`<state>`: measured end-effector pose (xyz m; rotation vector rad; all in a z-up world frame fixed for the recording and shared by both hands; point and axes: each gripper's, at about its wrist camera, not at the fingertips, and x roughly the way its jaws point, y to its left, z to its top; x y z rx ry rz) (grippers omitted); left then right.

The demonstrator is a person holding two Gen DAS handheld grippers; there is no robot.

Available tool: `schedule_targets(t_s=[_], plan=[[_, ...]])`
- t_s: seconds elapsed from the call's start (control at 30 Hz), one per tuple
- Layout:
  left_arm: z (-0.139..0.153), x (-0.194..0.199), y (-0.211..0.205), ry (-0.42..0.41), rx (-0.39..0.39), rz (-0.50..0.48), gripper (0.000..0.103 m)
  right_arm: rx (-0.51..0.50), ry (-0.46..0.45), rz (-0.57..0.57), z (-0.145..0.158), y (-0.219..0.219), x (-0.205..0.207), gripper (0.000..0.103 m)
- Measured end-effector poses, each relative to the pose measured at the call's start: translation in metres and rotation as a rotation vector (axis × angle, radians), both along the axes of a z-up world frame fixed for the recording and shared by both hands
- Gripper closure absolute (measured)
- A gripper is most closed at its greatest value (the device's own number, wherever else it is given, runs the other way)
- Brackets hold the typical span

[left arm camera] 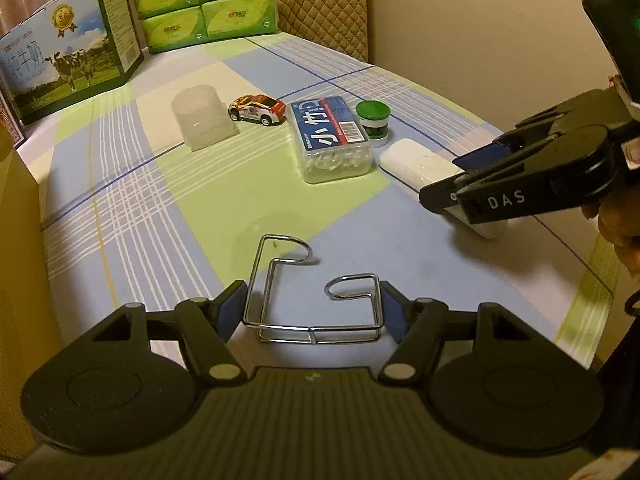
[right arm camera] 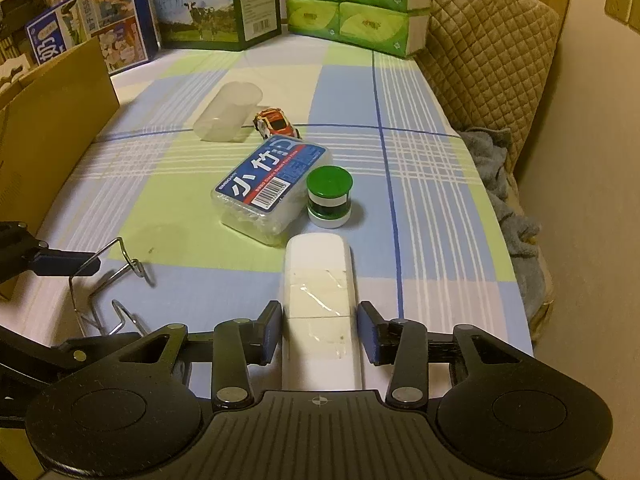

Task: Organize rigid objects
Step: 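Carry the wire rack with the left tool while the right tool carries the stick to the box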

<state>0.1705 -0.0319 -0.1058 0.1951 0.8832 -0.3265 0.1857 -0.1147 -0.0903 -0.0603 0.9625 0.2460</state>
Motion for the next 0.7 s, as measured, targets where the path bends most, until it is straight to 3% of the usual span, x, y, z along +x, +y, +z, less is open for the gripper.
schedule_targets(t_s=[0.37, 0.7], plan=[[0.011, -0.003, 0.005, -0.015, -0.053, 0.036, 0.038, 0.032, -0.002, -0.027, 0.007, -0.003, -0.005, 0.066], [0.044, -0.009, 0.014, -0.074, -0.082, 0.083, 0.038, 0.148, -0.064, -0.056, 0.034, 0.004, -0.015, 0.066]])
